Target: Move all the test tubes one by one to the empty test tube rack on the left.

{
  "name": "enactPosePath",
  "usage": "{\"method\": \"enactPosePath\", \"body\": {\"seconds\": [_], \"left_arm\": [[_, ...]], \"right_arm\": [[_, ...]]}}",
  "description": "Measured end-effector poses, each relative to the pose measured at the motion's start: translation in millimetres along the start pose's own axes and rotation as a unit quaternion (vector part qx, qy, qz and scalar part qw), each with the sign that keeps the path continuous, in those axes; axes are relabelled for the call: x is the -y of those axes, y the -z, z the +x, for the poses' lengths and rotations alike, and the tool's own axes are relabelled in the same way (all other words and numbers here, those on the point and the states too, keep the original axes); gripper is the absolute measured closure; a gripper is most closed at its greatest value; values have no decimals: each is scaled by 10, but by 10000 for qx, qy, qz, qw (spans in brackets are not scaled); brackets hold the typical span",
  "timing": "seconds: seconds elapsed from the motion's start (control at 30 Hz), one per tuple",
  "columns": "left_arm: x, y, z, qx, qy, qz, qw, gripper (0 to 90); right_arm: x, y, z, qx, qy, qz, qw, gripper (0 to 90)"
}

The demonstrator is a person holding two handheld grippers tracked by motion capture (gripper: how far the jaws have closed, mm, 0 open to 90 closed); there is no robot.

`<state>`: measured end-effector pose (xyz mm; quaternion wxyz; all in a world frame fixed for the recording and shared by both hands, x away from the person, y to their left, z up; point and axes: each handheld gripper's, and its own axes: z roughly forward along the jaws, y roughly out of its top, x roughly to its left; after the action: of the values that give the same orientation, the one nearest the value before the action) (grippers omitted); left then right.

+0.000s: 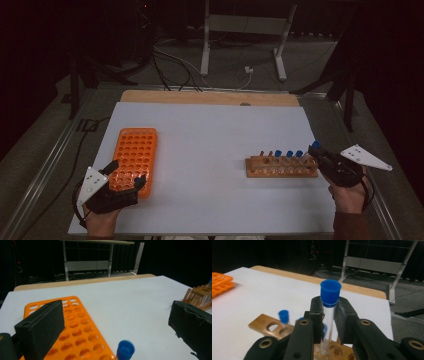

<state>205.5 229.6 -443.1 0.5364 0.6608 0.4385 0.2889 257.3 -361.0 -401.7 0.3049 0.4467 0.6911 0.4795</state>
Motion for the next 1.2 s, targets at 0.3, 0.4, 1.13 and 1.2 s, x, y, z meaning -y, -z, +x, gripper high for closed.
{"method": "enactPosePath", "body": {"seconds": [0.3,0.4,1.13,1.2], "left_arm": [[-165,-177,-107,75,-57,66,9999,21],[-220,-230,-172,167,-110,91,9998,22],[-498,-679,-749,788,-507,265,9952,22],[-500,-738,-825,891,-535,295,9941,22]], "right_arm": [[-102,-39,217,-449,63,-13,9990,768],[-115,-114,336,-645,64,19,9979,768],[-378,-818,1386,-1725,354,85,9843,768],[-397,-862,1460,-1806,356,97,9829,768]]}}
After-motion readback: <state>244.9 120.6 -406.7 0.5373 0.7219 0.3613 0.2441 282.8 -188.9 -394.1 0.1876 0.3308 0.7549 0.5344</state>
